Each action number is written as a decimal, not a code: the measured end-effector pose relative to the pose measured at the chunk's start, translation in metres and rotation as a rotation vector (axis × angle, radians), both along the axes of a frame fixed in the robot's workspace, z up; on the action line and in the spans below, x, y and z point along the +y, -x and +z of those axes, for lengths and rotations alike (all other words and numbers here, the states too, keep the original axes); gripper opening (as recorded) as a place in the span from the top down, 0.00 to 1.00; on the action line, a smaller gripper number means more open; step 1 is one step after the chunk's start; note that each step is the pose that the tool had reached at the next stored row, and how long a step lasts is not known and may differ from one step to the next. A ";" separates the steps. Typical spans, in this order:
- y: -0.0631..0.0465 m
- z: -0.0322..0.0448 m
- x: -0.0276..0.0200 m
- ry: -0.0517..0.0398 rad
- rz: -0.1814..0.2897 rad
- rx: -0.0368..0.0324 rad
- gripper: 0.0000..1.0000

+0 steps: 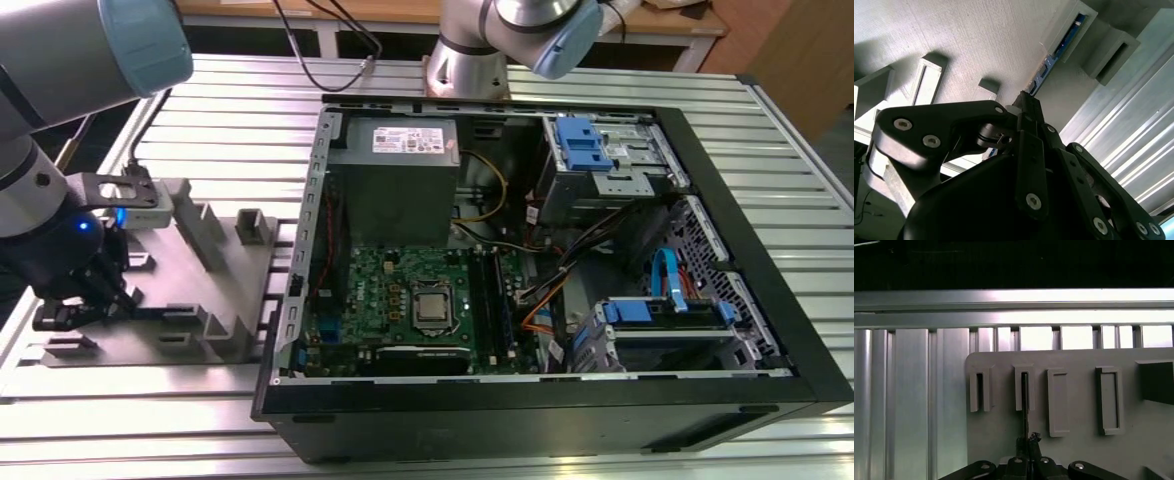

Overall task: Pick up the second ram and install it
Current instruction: 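Pick up the second ram and move it above second insertion slot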

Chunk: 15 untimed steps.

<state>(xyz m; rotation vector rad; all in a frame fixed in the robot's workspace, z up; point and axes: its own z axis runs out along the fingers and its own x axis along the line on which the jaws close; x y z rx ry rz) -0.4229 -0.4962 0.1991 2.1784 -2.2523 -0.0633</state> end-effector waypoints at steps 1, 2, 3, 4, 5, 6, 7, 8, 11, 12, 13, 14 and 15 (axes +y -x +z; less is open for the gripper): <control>0.000 0.0000 0.0000 0.0000 0.000 -0.0001 0.92; 0.000 0.0000 0.0000 0.0000 -0.001 -0.0001 0.92; 0.000 0.0000 0.0000 -0.0001 -0.001 -0.0001 0.92; 0.000 0.0000 0.0000 0.0000 -0.001 -0.0001 0.92; 0.000 0.0000 0.0000 0.0000 -0.002 -0.0001 0.92; 0.000 0.0000 0.0000 0.0000 -0.002 0.0000 0.92; 0.000 0.0000 0.0000 0.0000 -0.002 -0.0001 0.92; 0.000 0.0000 0.0000 0.0000 -0.002 -0.0001 0.92; 0.000 0.0000 0.0000 0.0000 -0.001 -0.0001 0.92; 0.000 0.0000 0.0000 0.0000 0.000 0.0000 0.92; 0.000 0.0000 0.0000 -0.0001 0.002 0.0000 0.92; 0.000 0.0001 0.0000 0.0000 0.003 0.0000 0.92; 0.000 0.0004 0.0000 -0.0003 0.003 -0.0004 0.92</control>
